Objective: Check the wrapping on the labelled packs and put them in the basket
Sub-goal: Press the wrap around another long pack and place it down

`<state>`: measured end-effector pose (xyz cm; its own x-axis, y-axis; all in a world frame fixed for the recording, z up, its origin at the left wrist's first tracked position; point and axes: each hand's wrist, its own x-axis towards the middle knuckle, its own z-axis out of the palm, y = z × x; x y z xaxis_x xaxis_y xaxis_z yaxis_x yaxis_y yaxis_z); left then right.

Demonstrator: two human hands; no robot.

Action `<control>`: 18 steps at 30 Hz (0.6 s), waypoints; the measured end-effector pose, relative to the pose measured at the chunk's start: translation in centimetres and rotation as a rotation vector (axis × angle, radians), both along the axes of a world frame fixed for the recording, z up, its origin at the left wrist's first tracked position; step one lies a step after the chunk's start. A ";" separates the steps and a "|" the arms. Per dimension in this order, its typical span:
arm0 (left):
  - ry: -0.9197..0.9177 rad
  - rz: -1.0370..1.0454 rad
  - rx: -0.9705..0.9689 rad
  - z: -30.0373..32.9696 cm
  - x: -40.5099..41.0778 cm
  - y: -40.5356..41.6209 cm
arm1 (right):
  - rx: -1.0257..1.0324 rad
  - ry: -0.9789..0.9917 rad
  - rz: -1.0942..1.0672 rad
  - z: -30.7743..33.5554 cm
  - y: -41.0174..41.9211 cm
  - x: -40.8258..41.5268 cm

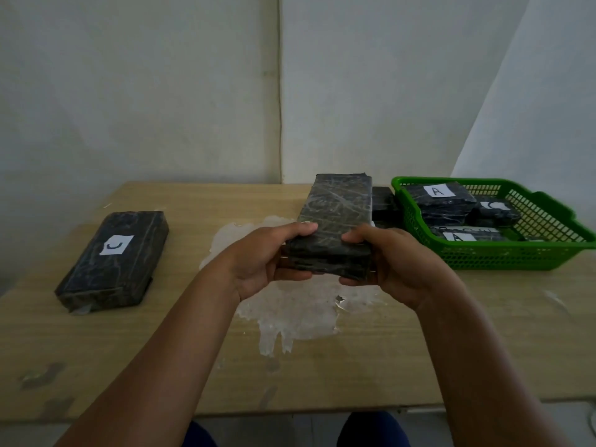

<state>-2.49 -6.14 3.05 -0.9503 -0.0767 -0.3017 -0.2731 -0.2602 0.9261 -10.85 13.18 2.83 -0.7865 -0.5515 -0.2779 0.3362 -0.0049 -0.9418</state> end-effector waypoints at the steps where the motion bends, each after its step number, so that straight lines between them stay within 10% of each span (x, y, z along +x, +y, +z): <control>1: 0.014 -0.006 -0.003 0.2 0.1 0.1 | -0.012 -0.024 0.017 -0.1 0.4 -0.1; 9: 0.052 0.137 -0.099 0.2 -0.4 1.2 | 0.017 -0.019 -0.035 -1.1 0.6 0.0; 18: 0.136 0.336 -0.257 1.1 -1.4 0.8 | 0.557 1.132 -0.049 -2.8 -1.0 2.3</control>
